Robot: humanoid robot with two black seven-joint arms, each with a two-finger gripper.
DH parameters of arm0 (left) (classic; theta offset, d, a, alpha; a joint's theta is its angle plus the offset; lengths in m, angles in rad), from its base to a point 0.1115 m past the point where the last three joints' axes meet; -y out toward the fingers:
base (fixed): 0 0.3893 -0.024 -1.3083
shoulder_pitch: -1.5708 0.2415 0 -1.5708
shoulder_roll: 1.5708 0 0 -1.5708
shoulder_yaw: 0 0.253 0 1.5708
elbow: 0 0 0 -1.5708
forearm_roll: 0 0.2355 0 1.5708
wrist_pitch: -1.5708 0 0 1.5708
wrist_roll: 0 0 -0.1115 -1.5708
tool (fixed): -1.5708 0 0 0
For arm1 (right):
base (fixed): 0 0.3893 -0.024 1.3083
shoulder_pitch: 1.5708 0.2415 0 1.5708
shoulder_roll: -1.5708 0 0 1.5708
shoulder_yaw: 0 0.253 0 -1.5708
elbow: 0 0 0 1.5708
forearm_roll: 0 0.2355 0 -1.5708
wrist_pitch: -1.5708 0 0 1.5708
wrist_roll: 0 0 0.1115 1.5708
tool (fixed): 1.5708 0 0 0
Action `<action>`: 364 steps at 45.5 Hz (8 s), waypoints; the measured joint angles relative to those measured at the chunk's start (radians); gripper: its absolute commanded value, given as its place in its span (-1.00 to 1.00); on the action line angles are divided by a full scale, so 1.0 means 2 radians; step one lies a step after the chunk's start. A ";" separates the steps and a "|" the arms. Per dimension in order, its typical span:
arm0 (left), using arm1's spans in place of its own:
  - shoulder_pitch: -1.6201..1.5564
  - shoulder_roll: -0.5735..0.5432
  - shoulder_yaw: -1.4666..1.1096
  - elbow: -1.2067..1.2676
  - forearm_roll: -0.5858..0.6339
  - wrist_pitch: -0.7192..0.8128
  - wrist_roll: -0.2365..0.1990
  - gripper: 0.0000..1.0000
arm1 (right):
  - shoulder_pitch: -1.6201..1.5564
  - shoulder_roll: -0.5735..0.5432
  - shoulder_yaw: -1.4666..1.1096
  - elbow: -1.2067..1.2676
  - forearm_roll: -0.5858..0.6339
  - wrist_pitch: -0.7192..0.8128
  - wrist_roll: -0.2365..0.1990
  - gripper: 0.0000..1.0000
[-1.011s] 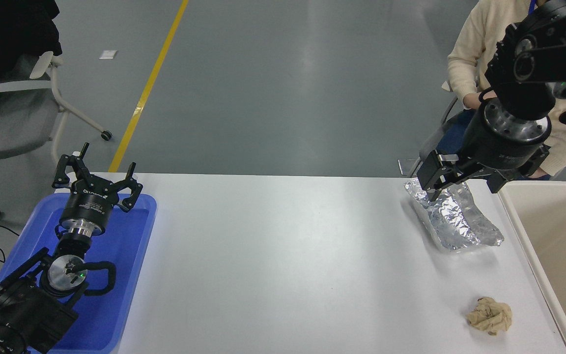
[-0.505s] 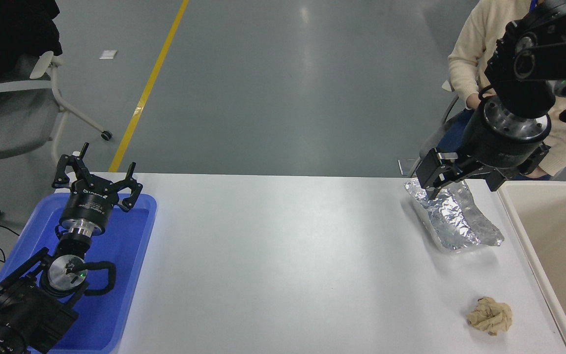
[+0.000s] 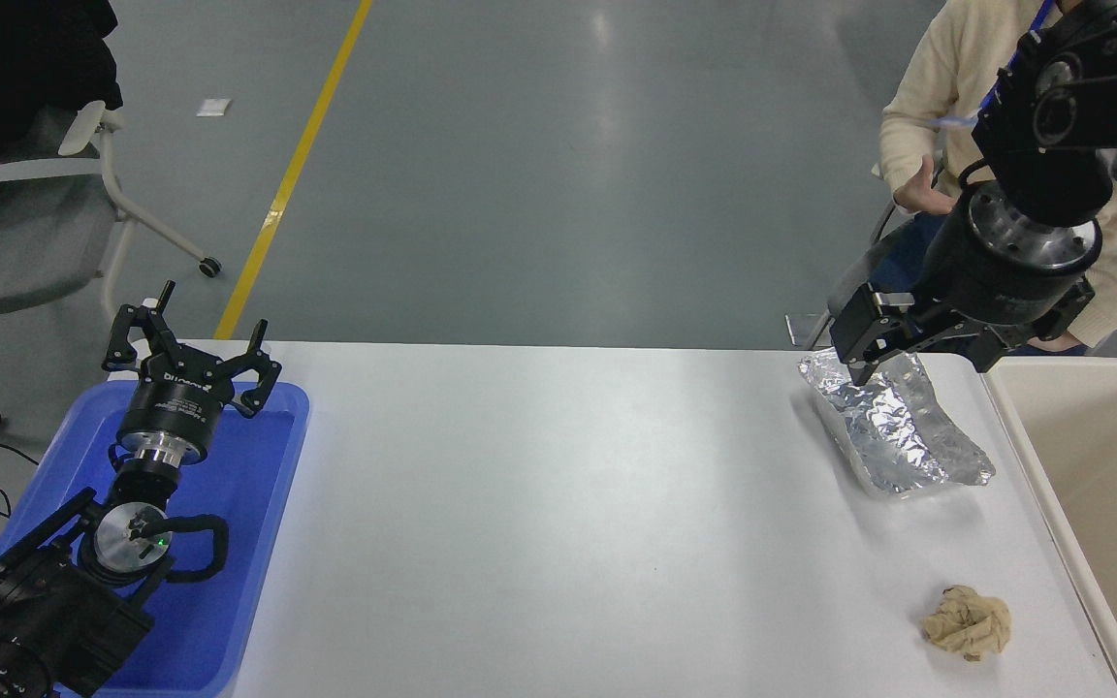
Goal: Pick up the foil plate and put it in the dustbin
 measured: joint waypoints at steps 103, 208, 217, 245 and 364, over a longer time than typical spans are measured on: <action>0.000 0.000 0.000 0.000 0.000 0.000 0.000 1.00 | -0.532 -0.074 0.129 -0.298 0.287 -0.311 -0.002 1.00; 0.000 0.000 0.000 0.000 0.000 0.000 0.000 1.00 | -0.461 -0.123 0.178 -0.169 0.047 -0.316 0.001 -1.00; 0.000 0.000 0.001 0.000 0.000 0.000 0.000 1.00 | -0.395 -0.148 0.170 -0.111 -0.023 -0.268 0.001 -1.00; 0.000 0.000 0.001 0.000 0.000 0.001 0.000 1.00 | -0.131 -0.167 0.076 0.009 -0.070 -0.107 0.003 -1.00; 0.000 0.000 0.001 0.000 0.000 0.001 0.000 1.00 | -0.801 -0.202 0.388 -0.638 -0.014 -0.338 0.011 -1.00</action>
